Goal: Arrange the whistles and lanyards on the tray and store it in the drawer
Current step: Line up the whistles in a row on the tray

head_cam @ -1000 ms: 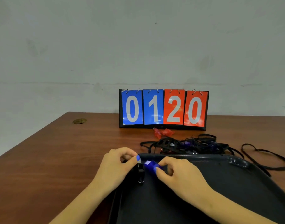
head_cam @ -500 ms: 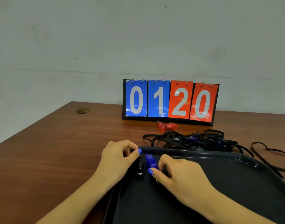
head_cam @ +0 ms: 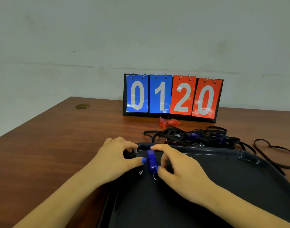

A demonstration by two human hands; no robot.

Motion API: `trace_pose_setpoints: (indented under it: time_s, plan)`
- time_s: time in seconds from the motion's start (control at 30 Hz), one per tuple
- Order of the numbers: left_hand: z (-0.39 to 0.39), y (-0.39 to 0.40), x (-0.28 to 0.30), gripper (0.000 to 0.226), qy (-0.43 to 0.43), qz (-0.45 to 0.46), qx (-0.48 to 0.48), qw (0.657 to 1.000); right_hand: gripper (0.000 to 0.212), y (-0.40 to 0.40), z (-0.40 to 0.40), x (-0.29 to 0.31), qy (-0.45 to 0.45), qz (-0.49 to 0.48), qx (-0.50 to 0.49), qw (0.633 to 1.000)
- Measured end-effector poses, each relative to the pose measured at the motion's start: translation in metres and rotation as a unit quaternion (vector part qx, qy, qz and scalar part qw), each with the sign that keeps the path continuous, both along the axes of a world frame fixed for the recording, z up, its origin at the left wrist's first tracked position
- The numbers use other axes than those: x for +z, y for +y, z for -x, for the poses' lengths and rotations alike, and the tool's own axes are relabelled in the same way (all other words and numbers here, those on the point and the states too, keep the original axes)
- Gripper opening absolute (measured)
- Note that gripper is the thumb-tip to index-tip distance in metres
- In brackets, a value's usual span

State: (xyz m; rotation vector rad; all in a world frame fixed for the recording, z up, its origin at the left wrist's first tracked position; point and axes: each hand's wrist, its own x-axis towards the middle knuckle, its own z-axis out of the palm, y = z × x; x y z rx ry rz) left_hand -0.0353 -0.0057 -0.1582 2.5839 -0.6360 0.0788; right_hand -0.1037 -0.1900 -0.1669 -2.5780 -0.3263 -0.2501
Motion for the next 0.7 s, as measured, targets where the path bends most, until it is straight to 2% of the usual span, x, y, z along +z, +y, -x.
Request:
trace_pose_setpoints:
  time_s: [0.27, 0.4, 0.5, 0.63, 0.7]
  plan:
    - [0.001, -0.001, -0.004, 0.052, 0.007, 0.009, -0.008, 1.0, 0.035, -0.002, -0.006, -0.004, 0.005, -0.012, -0.011, 1.0]
    - [0.001, 0.0, -0.007, 0.051, -0.001, 0.014, -0.009, 1.0, 0.035, -0.005, -0.012, -0.007, 0.025, -0.08, -0.038, 0.996]
    - [0.0, -0.001, -0.007, 0.052, 0.005, 0.017, -0.011, 1.0, 0.037, -0.007, -0.014, -0.009, 0.036, -0.089, -0.052, 0.994]
    - [-0.004, 0.001, -0.006, 0.064, 0.039, 0.042, -0.013, 0.998, 0.048, -0.006, -0.012, -0.008, 0.005, -0.094, -0.053, 0.994]
    - [-0.004, 0.001, -0.006, 0.065, 0.035, 0.043, -0.018, 0.998, 0.045, -0.005, -0.009, -0.005, -0.017, -0.089, -0.035, 0.995]
